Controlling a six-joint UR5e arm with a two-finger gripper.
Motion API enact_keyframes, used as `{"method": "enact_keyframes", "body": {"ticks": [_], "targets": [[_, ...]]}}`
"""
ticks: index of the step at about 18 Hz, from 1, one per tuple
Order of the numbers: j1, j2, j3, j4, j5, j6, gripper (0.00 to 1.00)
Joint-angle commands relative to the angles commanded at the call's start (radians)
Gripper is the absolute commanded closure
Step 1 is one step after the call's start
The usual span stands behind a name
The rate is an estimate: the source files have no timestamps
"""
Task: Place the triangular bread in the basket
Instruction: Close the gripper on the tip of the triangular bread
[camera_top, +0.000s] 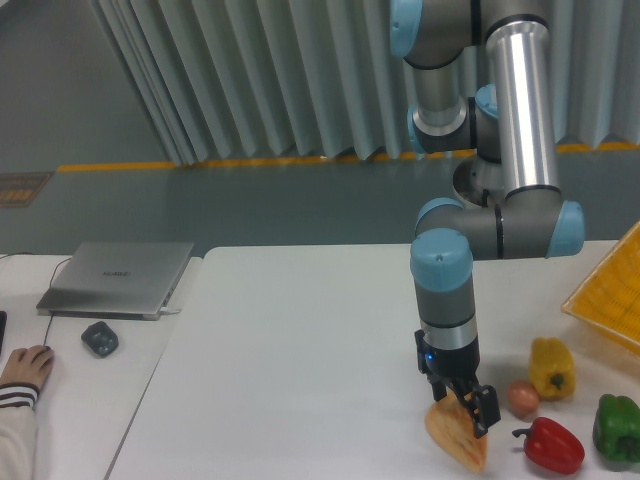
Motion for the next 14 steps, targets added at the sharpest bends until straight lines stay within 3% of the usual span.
{"method": "enact_keyframes", "body": {"ticks": [1, 2, 7, 10, 14], "targets": [[0.000, -0.005, 0.000, 0.000, 0.008, 0.002, 0.01], [-0.003, -0.006, -0.002, 0.000, 0.009, 0.000, 0.09], [-0.008, 0.003, -0.005, -0.002, 0.012, -0.006, 0.63], [-0.006, 0.024, -0.005, -0.006, 0.012, -0.021, 0.85], [0.000, 0.063, -0.005, -0.011, 0.005, -0.057, 0.91]]}}
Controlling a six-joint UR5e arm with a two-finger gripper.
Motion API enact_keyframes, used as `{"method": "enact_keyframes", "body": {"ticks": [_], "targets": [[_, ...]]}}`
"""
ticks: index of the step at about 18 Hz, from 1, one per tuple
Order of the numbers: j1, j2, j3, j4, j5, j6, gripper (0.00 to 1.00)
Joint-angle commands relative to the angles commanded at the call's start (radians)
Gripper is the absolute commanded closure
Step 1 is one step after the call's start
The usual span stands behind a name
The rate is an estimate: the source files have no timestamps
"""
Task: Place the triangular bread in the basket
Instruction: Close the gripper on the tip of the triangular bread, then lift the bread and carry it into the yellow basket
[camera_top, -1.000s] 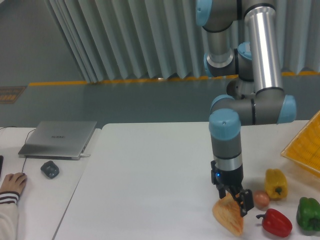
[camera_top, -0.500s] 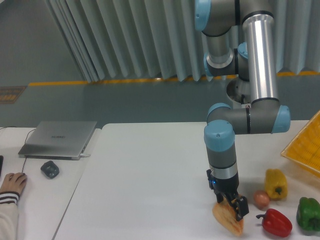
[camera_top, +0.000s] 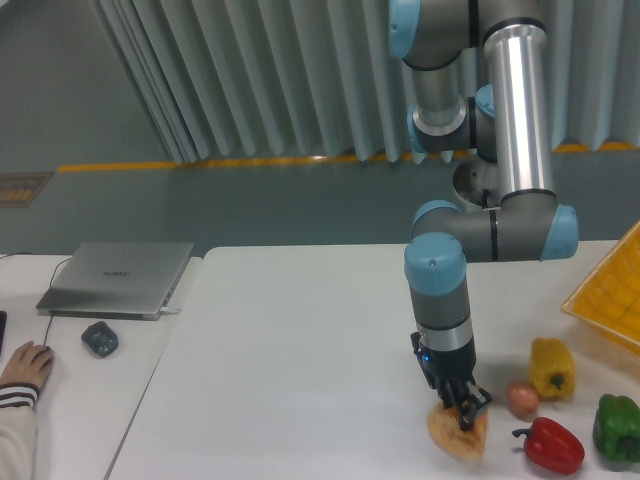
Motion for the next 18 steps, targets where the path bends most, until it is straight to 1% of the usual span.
{"method": "enact_keyframes", "body": {"ticks": [3, 7, 8, 10, 11, 13, 14, 15, 18], "targets": [[0.015, 0.035, -0.002, -0.006, 0.000, -0.002, 0.91], [0.031, 0.089, -0.002, -0.057, -0.002, 0.000, 0.91], [0.038, 0.107, -0.002, -0.073, -0.002, 0.002, 0.91], [0.081, 0.161, -0.002, -0.148, -0.009, 0.020, 0.91], [0.103, 0.179, -0.002, -0.179, -0.012, 0.050, 0.91], [0.149, 0.215, -0.002, -0.250, -0.012, 0.160, 0.91], [0.176, 0.232, -0.002, -0.283, -0.012, 0.214, 0.91], [0.219, 0.248, -0.002, -0.322, -0.014, 0.285, 0.91], [0.300, 0.262, -0.009, -0.368, -0.012, 0.417, 0.91]]}}
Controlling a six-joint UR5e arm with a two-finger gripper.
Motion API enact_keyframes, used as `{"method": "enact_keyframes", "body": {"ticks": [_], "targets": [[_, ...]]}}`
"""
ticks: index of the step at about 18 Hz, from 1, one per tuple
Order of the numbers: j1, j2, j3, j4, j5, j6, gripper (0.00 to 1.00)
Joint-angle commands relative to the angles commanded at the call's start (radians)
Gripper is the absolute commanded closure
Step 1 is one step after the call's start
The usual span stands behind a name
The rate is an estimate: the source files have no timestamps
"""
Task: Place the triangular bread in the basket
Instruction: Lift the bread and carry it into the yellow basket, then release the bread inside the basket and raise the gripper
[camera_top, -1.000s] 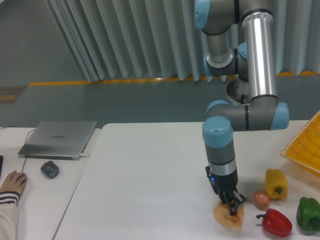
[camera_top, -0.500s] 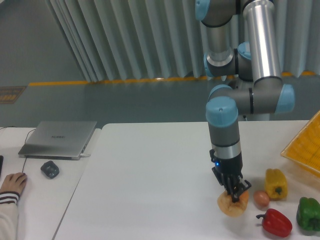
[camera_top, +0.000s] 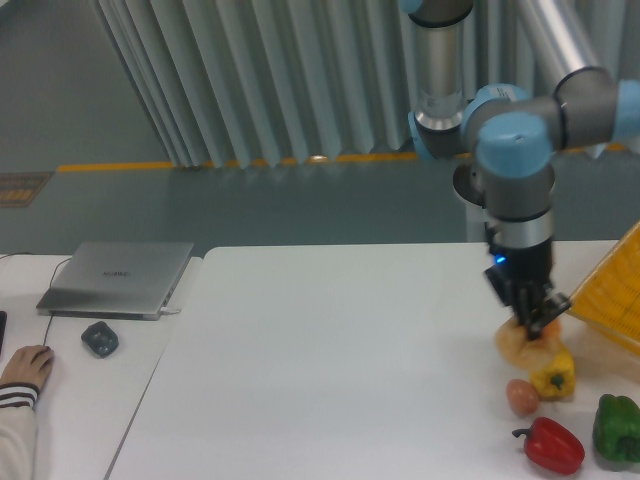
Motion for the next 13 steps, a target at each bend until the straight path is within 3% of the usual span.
{"method": "enact_keyframes", "body": {"ticks": [5, 10, 13], "targets": [[0.144, 0.006, -0.017, -0.040, 0.000, 0.259, 0.90], [0.290, -0.001, -0.046, -0.037, -0.005, 0.508, 0.88], [0.339, -0.040, -0.043, -0.029, -0.008, 0.556, 0.71]]}}
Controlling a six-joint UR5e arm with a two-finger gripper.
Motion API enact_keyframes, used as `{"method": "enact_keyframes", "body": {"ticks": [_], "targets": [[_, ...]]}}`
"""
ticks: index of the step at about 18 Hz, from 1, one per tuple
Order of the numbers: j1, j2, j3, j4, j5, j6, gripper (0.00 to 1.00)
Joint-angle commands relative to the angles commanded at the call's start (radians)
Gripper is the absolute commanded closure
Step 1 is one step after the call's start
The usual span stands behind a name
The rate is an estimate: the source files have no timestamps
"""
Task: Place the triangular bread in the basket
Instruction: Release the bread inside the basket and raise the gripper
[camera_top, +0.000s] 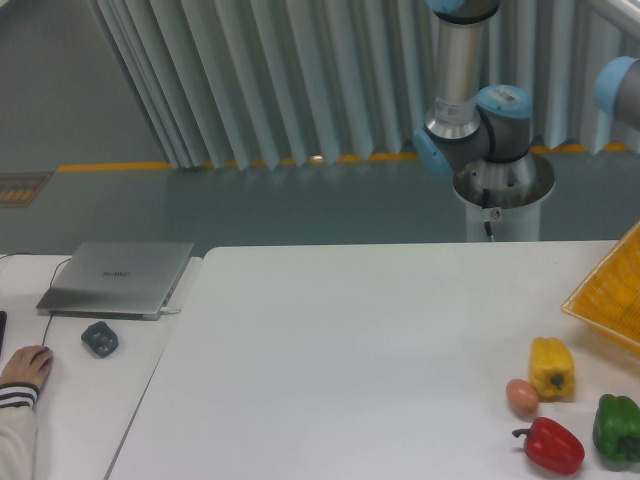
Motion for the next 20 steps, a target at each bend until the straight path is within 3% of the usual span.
{"method": "enact_keyframes", "body": {"ticks": [2, 3, 6, 7, 9, 11, 14, 20], "targets": [[0.017, -0.028, 0.002, 0.014, -0.002, 0.002, 0.46], [0.017, -0.038, -0.001, 0.038, 0.000, 0.002, 0.42], [0.019, -0.054, -0.002, 0.058, 0.002, 0.002, 0.06], [0.017, -0.055, -0.002, 0.061, 0.003, 0.002, 0.00], [0.012, -0.057, -0.003, 0.064, 0.000, -0.005, 0.00], [-0.006, -0.083, 0.002, 0.121, -0.018, -0.005, 0.00], [-0.018, -0.072, -0.029, 0.149, -0.023, 0.002, 0.00], [-0.147, -0.049, -0.011, 0.156, -0.018, 0.032, 0.00]]}}
